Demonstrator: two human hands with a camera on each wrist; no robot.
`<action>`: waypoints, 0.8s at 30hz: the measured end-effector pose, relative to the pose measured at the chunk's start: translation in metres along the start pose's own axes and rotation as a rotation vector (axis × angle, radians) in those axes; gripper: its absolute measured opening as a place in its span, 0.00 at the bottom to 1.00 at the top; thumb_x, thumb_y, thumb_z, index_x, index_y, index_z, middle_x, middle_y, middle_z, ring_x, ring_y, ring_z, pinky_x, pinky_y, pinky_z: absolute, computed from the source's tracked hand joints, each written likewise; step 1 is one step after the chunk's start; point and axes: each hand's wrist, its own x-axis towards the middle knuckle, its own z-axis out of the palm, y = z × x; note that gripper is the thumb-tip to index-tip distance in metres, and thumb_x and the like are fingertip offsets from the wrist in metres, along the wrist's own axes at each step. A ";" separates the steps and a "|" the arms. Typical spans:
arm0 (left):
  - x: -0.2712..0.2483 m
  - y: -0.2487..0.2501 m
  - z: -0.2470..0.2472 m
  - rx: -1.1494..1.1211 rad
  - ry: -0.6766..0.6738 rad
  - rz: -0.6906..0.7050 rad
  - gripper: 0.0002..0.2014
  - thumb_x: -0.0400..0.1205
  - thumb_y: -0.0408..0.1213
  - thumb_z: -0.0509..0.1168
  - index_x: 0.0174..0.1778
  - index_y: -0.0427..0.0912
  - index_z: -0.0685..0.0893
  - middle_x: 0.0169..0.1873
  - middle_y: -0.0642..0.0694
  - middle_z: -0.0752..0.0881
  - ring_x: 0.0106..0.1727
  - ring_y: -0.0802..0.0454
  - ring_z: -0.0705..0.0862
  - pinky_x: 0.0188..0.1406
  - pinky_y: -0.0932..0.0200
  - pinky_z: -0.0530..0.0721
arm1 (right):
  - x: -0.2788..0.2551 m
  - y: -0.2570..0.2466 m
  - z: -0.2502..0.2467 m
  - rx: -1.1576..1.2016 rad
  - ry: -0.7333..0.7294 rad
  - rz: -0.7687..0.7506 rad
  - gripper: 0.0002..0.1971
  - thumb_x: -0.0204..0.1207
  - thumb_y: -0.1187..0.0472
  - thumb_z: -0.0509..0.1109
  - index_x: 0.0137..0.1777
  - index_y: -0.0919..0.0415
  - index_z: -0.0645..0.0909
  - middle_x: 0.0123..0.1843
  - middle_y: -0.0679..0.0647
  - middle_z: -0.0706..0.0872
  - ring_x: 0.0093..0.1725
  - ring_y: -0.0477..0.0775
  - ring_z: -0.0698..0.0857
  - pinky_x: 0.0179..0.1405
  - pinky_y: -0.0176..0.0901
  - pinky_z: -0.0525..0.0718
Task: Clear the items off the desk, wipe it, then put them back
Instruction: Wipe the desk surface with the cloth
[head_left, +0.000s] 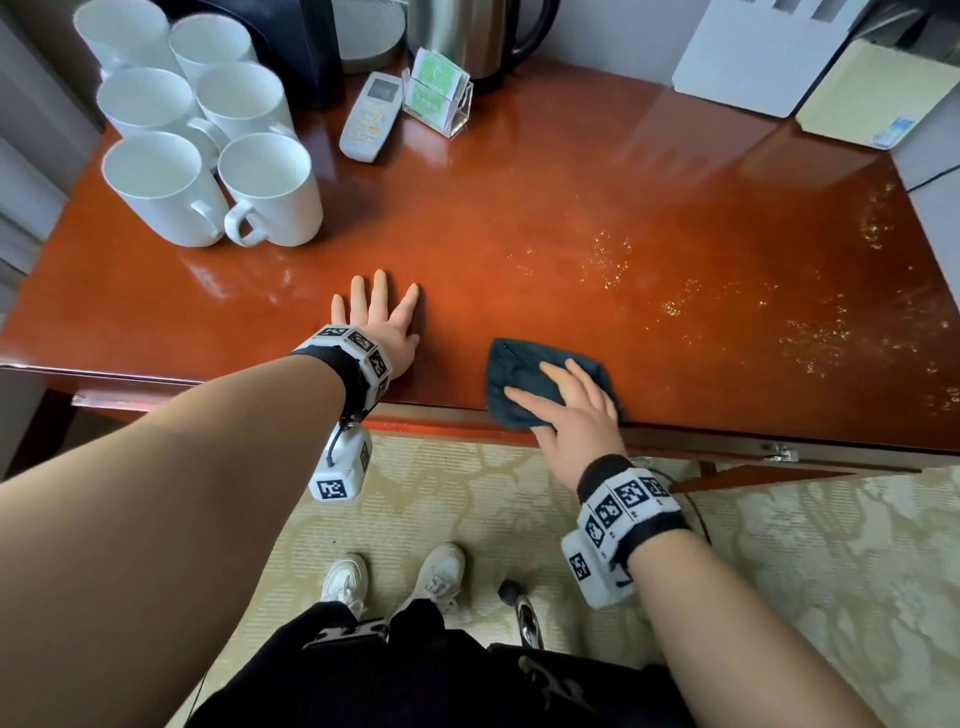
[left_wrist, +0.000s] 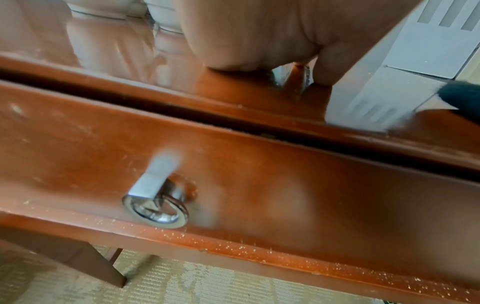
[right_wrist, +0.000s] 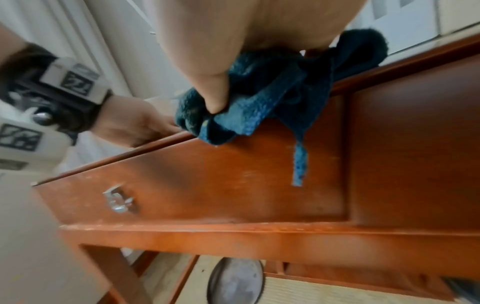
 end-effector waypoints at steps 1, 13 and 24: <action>0.000 0.000 0.000 0.001 -0.004 0.000 0.30 0.88 0.48 0.46 0.82 0.58 0.39 0.82 0.46 0.34 0.83 0.42 0.33 0.82 0.43 0.36 | -0.003 0.013 -0.004 0.004 0.034 0.053 0.23 0.83 0.61 0.59 0.72 0.35 0.71 0.83 0.47 0.58 0.84 0.52 0.49 0.81 0.52 0.47; -0.007 -0.003 -0.014 0.063 -0.054 -0.002 0.29 0.87 0.48 0.50 0.83 0.61 0.45 0.83 0.48 0.38 0.84 0.44 0.39 0.83 0.48 0.44 | 0.053 0.009 -0.074 0.719 0.039 0.085 0.18 0.83 0.65 0.58 0.72 0.54 0.74 0.69 0.49 0.77 0.67 0.47 0.75 0.63 0.31 0.72; 0.012 0.011 -0.037 0.088 -0.020 0.116 0.40 0.81 0.57 0.59 0.84 0.51 0.46 0.83 0.46 0.42 0.84 0.45 0.38 0.83 0.49 0.43 | 0.072 -0.031 -0.028 -0.230 -0.153 0.184 0.36 0.80 0.38 0.53 0.82 0.42 0.39 0.85 0.53 0.42 0.83 0.64 0.43 0.75 0.63 0.59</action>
